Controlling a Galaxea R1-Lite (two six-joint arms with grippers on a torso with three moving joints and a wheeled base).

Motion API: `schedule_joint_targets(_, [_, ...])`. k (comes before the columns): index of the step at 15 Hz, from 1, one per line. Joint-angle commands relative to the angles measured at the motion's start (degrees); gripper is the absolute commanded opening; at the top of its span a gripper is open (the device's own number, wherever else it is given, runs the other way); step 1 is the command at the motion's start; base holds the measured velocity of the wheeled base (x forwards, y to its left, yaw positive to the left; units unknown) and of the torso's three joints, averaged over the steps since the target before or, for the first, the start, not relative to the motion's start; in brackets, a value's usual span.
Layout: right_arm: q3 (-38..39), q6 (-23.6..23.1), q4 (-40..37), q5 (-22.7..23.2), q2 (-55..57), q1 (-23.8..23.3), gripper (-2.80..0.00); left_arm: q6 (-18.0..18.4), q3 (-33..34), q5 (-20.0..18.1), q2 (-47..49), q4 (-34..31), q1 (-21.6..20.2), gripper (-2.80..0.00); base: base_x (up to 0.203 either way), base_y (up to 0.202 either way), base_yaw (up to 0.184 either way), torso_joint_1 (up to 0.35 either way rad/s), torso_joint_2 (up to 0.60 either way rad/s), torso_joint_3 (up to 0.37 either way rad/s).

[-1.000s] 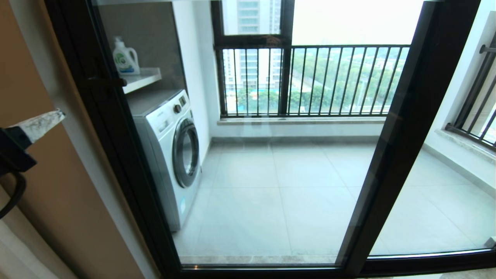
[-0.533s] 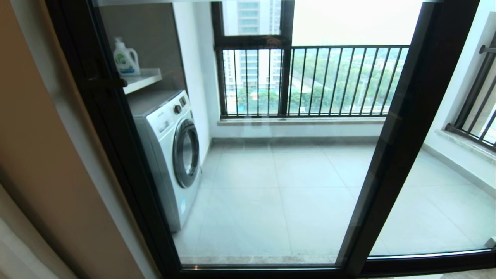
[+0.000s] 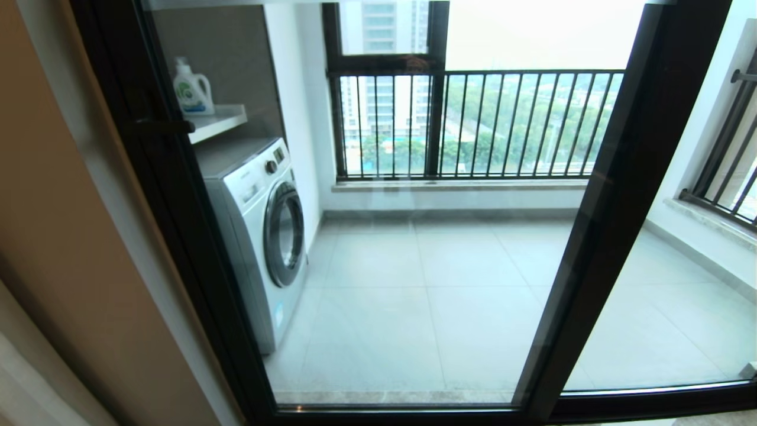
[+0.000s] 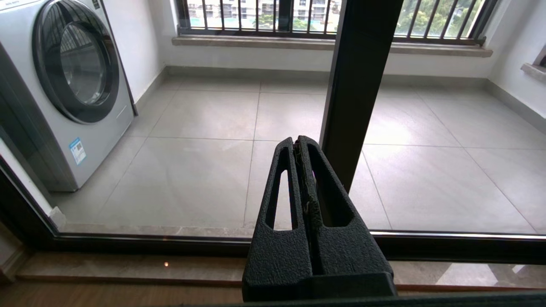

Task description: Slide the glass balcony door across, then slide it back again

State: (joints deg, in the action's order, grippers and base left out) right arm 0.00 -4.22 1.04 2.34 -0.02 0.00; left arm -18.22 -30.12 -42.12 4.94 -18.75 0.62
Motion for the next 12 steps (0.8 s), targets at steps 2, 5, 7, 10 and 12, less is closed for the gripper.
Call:
schedule_joint_targets(2, [0.5, 0.0, 0.0, 0.0, 0.0, 0.0, -2.80, 14.0, 12.0, 28.2, -4.9, -0.5, -0.4, -2.80, 0.000, 0.000, 0.000, 0.000, 0.00, 0.000])
schedule_joint_targets(5, [0.5, 0.0, 0.0, 0.0, 0.0, 0.0, -2.80, 21.6, 27.2, 37.7, -4.9, 16.2, -0.4, -2.80, 0.000, 0.000, 0.000, 0.000, 0.00, 0.000])
schedule_joint_targets(7, [0.5, 0.0, 0.0, 0.0, 0.0, 0.0, -2.80, 26.2, 30.7, 39.4, -4.9, 18.3, -0.4, -2.80, 0.000, 0.000, 0.000, 0.000, 0.00, 0.000])
schedule_joint_targets(10, [0.5, 0.0, 0.0, 0.0, 0.0, 0.0, -2.80, 27.4, 30.2, 38.6, -4.8, 18.5, -0.4, -2.80, 0.000, 0.000, 0.000, 0.000, 0.00, 0.000])
schedule_joint_targets(12, [0.5, 0.0, 0.0, 0.0, 0.0, 0.0, -2.80, 25.1, 30.2, 39.0, -4.9, 18.4, -0.4, -2.80, 0.000, 0.000, 0.000, 0.000, 0.00, 0.000])
